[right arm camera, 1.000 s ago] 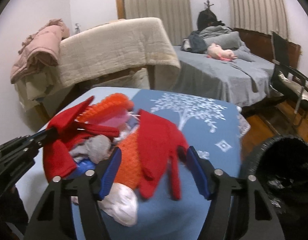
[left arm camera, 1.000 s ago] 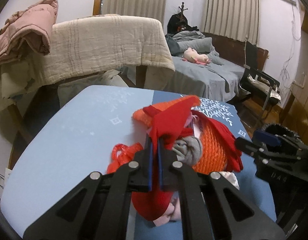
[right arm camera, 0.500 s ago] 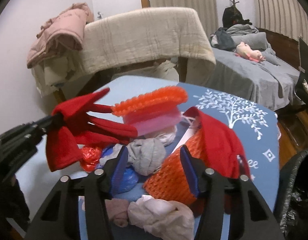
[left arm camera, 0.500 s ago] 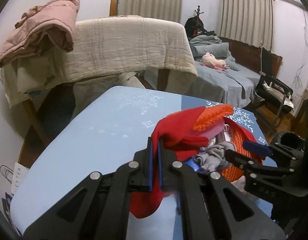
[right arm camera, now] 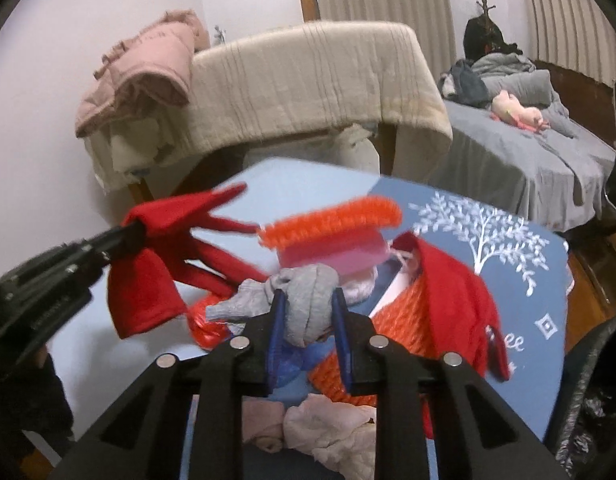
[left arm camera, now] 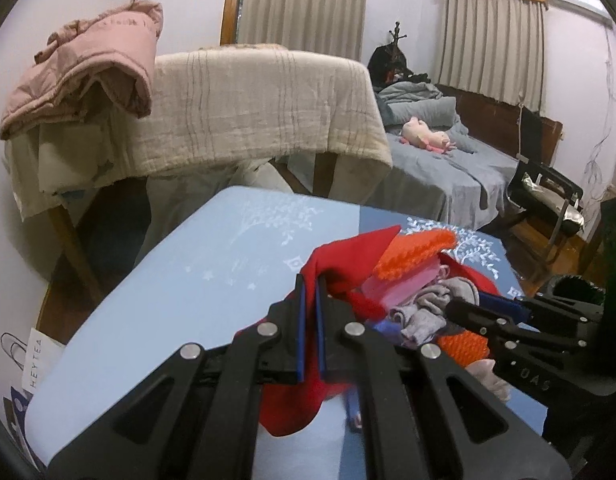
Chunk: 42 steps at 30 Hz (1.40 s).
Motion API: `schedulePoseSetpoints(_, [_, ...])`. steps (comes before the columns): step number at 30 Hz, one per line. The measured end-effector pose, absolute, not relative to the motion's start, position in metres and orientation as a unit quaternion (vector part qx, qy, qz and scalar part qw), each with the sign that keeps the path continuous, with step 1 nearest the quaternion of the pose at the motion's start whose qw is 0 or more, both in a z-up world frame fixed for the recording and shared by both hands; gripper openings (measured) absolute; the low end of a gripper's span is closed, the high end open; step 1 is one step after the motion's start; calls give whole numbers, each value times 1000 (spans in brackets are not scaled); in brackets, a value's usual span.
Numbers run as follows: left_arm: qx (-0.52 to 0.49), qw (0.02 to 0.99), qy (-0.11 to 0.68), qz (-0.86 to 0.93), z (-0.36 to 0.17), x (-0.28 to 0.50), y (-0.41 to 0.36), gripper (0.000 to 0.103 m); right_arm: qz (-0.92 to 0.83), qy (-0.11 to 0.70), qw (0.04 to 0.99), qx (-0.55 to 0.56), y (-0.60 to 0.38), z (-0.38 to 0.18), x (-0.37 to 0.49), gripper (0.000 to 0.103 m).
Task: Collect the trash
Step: 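Lift the red glove with the left tool while the right tool grasps the grey sock, then carry both items over the trash bin and open both tools to drop them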
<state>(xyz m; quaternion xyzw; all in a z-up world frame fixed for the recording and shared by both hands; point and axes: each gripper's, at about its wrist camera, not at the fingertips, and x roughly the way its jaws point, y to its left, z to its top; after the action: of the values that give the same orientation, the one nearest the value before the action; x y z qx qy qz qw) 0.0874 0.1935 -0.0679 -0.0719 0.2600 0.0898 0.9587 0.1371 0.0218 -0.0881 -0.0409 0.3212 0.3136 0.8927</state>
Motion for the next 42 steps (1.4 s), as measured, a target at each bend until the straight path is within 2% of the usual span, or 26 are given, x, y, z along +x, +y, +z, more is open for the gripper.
schedulePoseSetpoints(9, [-69, 967, 235, 66, -40, 80, 169, 4, 300, 283, 911, -25, -11, -48, 122, 23])
schedulePoseSetpoints(21, [-56, 973, 222, -3, -22, 84, 103, 4, 234, 268, 934, 5, -92, -28, 104, 23])
schedulePoseSetpoints(42, [-27, 955, 244, -169, -37, 113, -55, 4, 57, 274, 960, 36, -251, -45, 79, 23])
